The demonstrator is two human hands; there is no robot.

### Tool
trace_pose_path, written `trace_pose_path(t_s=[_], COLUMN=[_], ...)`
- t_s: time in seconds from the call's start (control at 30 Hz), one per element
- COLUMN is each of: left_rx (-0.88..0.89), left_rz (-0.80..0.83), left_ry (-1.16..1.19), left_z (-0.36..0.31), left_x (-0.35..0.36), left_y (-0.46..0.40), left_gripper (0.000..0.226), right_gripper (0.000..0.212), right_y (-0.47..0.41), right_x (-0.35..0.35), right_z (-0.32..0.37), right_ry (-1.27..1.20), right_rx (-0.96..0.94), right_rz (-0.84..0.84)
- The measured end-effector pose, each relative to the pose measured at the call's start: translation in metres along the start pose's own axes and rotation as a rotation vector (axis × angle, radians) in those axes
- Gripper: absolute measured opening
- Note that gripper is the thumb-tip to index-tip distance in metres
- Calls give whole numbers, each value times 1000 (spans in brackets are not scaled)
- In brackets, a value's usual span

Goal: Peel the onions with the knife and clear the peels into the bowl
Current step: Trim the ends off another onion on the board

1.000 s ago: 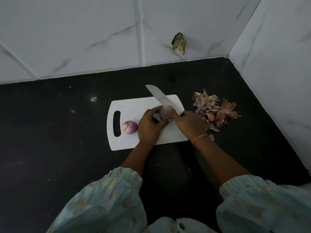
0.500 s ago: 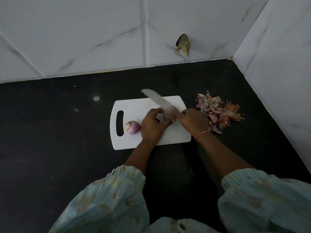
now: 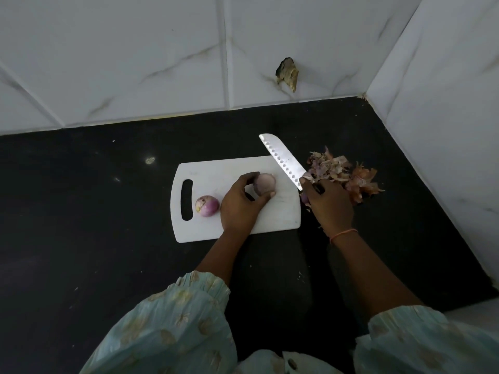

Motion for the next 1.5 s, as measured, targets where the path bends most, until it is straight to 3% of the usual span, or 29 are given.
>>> trace_pose_path(t_s=[0.17,0.27,0.37,0.53,0.63,0.9,1.0,1.1,1.17,1.23,1.3,1.4,1.5], left_rx=[1,43,58,86,79,74,88,84,76,84,96,105,98], left_rz=[-7,20,34,84,61,53,46,17,8,13,15,13,16], left_ry=[-23,8,-2,-60,-62,-60,-69,-82,-90,-81,-80,-88,-92], left_z=[0,1,5,8,9,12,10,9,8,9,9,8,8], left_x=[0,-1,-1,-2,-2,0,0,-1,-1,-1,-1,-1,-2], left_y=[0,0,-1,-3,-4,-6,-6,-6,-6,-7,-7,-5,-5], left_gripper=[53,52,51,63,57,53,49,46,46,47,46,46,46], right_gripper=[25,33,35,63,48,14,27,35,33,31,25,24,23], right_y=[6,7,9,10,8,9,13,27,38,41,33,18,12], right_x=[-8,-12,-14,-18,-13,-20,-12,3,14,22,23,7,-3], right_z=[0,6,11,21,20,21,38,48,47,44,38,31,32], right_ry=[99,134,-12,-136,-230,-241,-289,-286,-476,-765,-942,-818,-670], right_rx=[-12,16,52,144,163,81,50,143,270,374,382,291,162], right_rz=[-50,-52,-20,87,136,41,157,396,494,444,272,39,41])
Point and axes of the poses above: each hand's wrist, its own y-axis away from the middle knuckle, its own x-axis out of the palm, z = x × y, the point moved 2 cm from there along -y, towards the middle knuckle, and after that the axes turned 2 degrees about -z, right-handed, at the moved point
